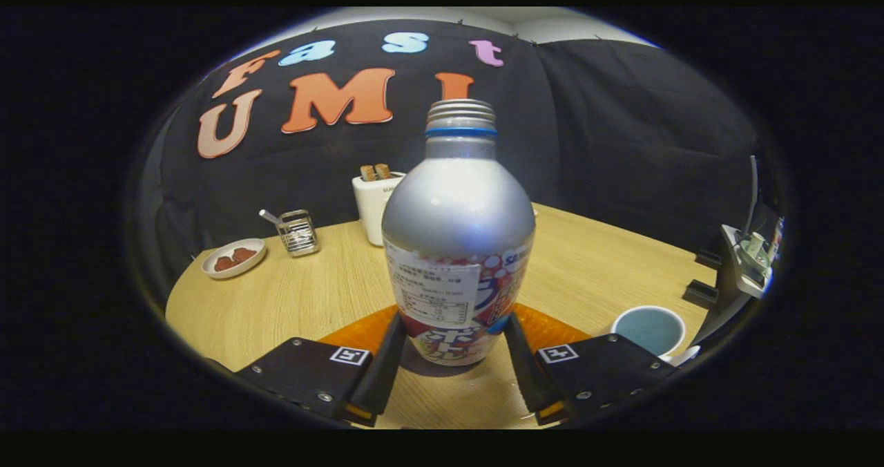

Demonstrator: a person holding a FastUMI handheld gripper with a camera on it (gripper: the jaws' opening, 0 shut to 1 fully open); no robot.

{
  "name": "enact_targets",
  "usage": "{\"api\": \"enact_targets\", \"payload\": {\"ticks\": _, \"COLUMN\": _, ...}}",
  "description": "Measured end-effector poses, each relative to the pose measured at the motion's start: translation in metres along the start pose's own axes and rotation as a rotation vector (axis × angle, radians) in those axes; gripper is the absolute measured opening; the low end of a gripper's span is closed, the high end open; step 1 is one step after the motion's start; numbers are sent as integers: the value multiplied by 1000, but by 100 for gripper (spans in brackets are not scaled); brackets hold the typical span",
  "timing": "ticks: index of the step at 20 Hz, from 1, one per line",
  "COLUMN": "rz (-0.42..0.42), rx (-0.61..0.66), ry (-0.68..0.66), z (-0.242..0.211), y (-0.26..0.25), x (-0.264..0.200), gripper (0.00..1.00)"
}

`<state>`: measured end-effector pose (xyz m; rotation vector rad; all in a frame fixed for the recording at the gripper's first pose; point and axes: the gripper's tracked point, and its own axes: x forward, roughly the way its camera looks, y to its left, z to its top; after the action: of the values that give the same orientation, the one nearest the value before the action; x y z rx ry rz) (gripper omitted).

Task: Take the bottle from table, then pour the juice into the cup, finally place the bottle on the coaster

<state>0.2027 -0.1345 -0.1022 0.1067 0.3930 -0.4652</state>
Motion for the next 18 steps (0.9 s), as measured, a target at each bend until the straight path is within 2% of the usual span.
{"api": "enact_targets", "payload": {"ticks": 6, "rz": 2, "rx": -65, "ry": 22, "z": -20, "y": 10, "x": 22, "gripper": 74}}
{"api": "enact_targets", "payload": {"ticks": 10, "rz": 20, "rx": -76, "ry": 58, "z": -35, "y": 18, "x": 24, "gripper": 75}}
{"api": "enact_targets", "payload": {"ticks": 12, "rz": 2, "rx": -91, "ry": 62, "z": -35, "y": 14, "x": 23, "gripper": 77}}
{"api": "enact_targets", "payload": {"ticks": 15, "rz": -31, "rx": -109, "ry": 90, "z": -42, "y": 3, "x": 11, "gripper": 82}}
{"api": "enact_targets", "payload": {"ticks": 18, "rz": 8, "rx": -81, "ry": 40, "z": -31, "y": 3, "x": -12, "gripper": 92}}
